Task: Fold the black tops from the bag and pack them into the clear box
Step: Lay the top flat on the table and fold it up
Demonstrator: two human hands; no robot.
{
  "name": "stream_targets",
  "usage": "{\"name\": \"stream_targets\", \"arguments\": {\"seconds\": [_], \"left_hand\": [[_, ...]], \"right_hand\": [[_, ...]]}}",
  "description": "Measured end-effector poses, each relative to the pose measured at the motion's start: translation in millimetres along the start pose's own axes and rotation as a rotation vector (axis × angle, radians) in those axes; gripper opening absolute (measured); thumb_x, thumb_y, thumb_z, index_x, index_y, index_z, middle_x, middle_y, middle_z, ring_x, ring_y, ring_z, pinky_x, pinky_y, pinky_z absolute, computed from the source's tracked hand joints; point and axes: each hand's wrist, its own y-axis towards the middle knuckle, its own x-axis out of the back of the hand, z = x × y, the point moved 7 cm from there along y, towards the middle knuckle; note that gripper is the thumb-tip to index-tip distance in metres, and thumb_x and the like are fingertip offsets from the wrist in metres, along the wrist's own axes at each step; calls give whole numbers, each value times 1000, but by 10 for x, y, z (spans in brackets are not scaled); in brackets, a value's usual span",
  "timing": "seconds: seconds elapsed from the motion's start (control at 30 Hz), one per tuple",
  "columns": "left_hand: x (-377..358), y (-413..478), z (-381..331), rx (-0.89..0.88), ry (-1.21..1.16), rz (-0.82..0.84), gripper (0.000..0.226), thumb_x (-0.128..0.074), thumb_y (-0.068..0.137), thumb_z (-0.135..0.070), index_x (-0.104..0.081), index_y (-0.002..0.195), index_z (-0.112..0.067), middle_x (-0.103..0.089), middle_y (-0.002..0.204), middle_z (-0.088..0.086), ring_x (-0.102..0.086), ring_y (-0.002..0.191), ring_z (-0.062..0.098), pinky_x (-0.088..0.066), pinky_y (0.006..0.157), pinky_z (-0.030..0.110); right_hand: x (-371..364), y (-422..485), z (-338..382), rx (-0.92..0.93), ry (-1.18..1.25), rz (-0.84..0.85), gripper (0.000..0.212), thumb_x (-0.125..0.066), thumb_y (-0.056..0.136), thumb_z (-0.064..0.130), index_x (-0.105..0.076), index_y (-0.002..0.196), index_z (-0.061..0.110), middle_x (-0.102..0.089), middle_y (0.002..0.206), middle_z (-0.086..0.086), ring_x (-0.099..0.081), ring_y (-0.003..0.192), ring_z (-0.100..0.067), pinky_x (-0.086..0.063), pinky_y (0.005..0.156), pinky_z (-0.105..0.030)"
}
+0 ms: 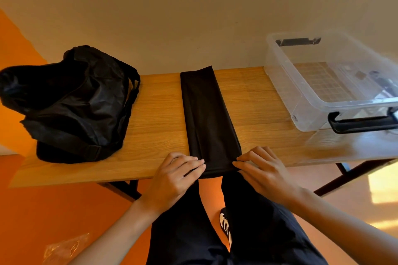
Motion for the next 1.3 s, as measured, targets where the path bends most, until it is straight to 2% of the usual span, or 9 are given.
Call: {"name": "stream_targets", "arguments": {"seconds": [0.1, 0.3, 0.47, 0.67, 0.87, 0.97, 1.03, 1.17, 1.3], "left_hand": [[37, -27, -17, 0, -12, -14, 29, -71, 92, 0, -74, 119, -7, -71, 125, 1, -65, 118, 18, -46, 100, 37], [86, -24, 21, 60, -82, -15, 23, -62, 96, -7, -74, 116, -9, -70, 127, 1, -63, 123, 14, -47, 102, 38], [108, 36, 65, 63, -114, 35, 24, -59, 96, -10, -73, 115, -11, -70, 128, -2, -62, 125, 10, -45, 105, 36], [132, 145, 207, 209, -241, 17, 26, -54, 99, -19, -70, 117, -10, -74, 106, -6, -68, 100, 8, -45, 102, 35], [155, 257, 316, 287, -314, 41, 39, -41, 108, -38, -66, 123, -12, -71, 114, -2, -55, 113, 7, -42, 101, 18], [156, 290, 351, 270, -319, 45, 44, -32, 110, -43, -61, 126, -14, -70, 113, -1, -56, 112, 9, -39, 103, 12], [133, 289, 347, 226, -305, 62, 37, -33, 111, -39, -57, 125, -15, -71, 107, 0, -58, 106, 12, -39, 103, 13], [114, 244, 366, 271, -315, 58, 23, -41, 108, -35, -51, 123, -21, -67, 90, -3, -56, 86, 6, -46, 77, 18], [122, 274, 453, 372, -382, 36, 31, -32, 109, -49, -49, 121, -25, -66, 90, -1, -59, 81, 7, -52, 69, 28]], "right_hand": [[8, -19, 11, 18, -6, -5, 18, -63, 101, 22, -76, 108, 12, -70, 114, 0, -64, 100, -21, -48, 85, -34], [-21, -9, 8, 44, 14, 14, 25, -55, 105, 27, -77, 110, 16, -68, 130, 5, -61, 121, -18, -46, 99, -35], [23, 90, -48, -24, 132, 13, 27, -53, 103, 25, -73, 115, 13, -70, 126, 6, -60, 125, -13, -47, 100, -36], [37, 194, -108, -115, 237, 18, 34, -47, 108, 31, -71, 120, 10, -70, 114, 6, -65, 110, -10, -49, 94, -33], [26, 342, -209, -191, 302, 19, 42, -38, 110, 39, -65, 123, 9, -70, 108, 4, -53, 109, 3, -45, 92, -20], [7, 408, -221, -151, 299, 35, 44, -33, 111, 41, -60, 123, 7, -70, 108, 0, -58, 106, -7, -47, 89, -19], [10, 432, -198, -84, 270, 23, 36, -33, 111, 37, -54, 118, 8, -71, 98, -5, -64, 94, -12, -50, 81, -18], [-3, 438, -183, -21, 257, -6, 27, -34, 112, 33, -48, 116, 10, -69, 83, -2, -64, 69, -11, -53, 58, -23], [-36, 474, -241, -104, 257, -56, 28, -34, 112, 36, -47, 115, 13, -69, 82, -2, -65, 67, -12, -51, 54, -25]]}}
